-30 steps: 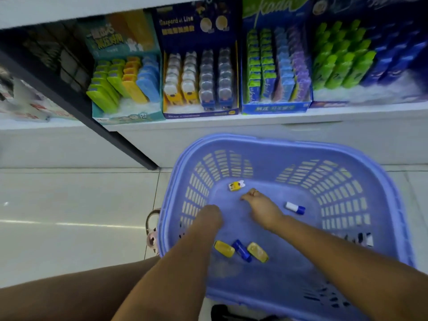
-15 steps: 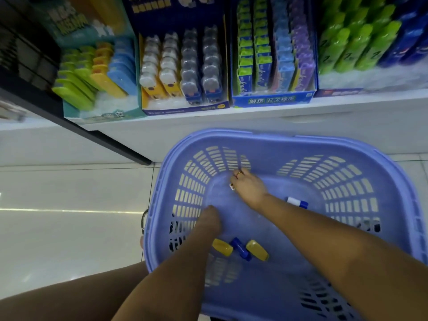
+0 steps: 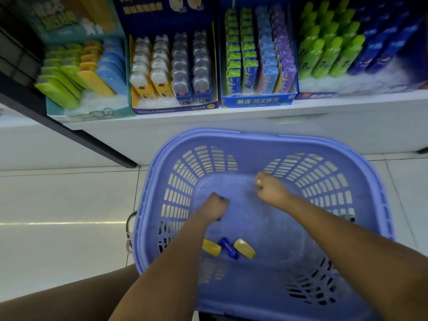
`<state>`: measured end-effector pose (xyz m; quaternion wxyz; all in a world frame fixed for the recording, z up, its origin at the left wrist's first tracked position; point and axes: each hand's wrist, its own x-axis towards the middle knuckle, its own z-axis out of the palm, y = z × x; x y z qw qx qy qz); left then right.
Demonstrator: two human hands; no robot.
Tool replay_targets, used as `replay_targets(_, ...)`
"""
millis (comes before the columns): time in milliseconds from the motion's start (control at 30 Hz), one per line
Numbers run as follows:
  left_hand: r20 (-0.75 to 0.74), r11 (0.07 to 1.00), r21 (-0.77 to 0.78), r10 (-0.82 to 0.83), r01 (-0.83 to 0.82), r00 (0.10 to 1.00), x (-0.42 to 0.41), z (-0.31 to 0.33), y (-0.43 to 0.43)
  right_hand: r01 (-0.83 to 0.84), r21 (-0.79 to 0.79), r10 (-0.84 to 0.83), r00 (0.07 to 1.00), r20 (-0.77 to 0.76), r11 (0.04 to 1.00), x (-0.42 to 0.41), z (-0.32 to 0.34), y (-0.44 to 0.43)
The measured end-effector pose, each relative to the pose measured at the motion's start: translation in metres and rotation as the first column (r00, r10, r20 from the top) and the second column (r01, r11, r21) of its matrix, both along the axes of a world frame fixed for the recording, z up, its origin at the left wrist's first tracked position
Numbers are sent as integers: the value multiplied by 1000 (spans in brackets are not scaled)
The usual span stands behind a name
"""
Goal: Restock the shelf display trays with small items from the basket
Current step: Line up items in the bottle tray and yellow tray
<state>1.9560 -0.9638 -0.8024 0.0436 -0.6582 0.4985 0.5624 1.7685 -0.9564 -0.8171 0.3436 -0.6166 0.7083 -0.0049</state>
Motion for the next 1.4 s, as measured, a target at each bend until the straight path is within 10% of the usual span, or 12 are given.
replay_targets(133,-108,990,92,114,-105,988,-18,11,-3,84,135,-47,965,-260,987,-31,2,21)
replay_targets(400,-354,991,109,113,-79,929,-10,38,-3,223,160,-176,949,-264,962,-45,4,38)
replay_targets(533,-402,991,-20,112,-131,909,-3,61,-15,152,186,-171,981,91,971,-38,42,17)
replay_targets(700,-507,944,-175,157,-280,847,13,105,-32,286,109,-286,704,651,952,-30,123,-2)
replay_targets(867,-708,954,-165,62,-249,704,12,160,-41,535,-40,-263,478,838,844,-16,174,-6)
replay_targets(1400,-550,697,-682,-288,-222,784,-60,261,-30,709,15,-142,120,983,705,-35,225,2)
